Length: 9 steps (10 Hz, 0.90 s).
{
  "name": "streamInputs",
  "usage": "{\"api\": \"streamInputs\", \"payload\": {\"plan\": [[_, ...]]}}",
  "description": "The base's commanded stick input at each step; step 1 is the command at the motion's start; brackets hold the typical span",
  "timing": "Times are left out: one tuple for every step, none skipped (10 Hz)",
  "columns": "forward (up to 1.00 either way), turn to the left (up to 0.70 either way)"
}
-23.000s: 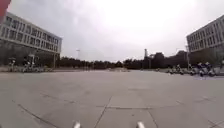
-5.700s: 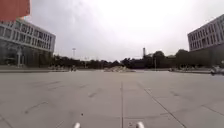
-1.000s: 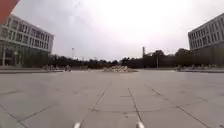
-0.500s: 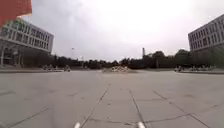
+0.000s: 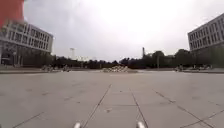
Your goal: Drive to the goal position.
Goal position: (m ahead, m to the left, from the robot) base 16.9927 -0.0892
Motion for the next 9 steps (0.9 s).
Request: {"api": "streamInputs", "payload": {"plan": [[0.5,0.0],[0.5,0.0],[0.5,0.0],[0.5,0.0],[0.5,0.0],[0.5,0.0],[0.5,0.0],[0.5,0.0],[0.5,0.0]]}}
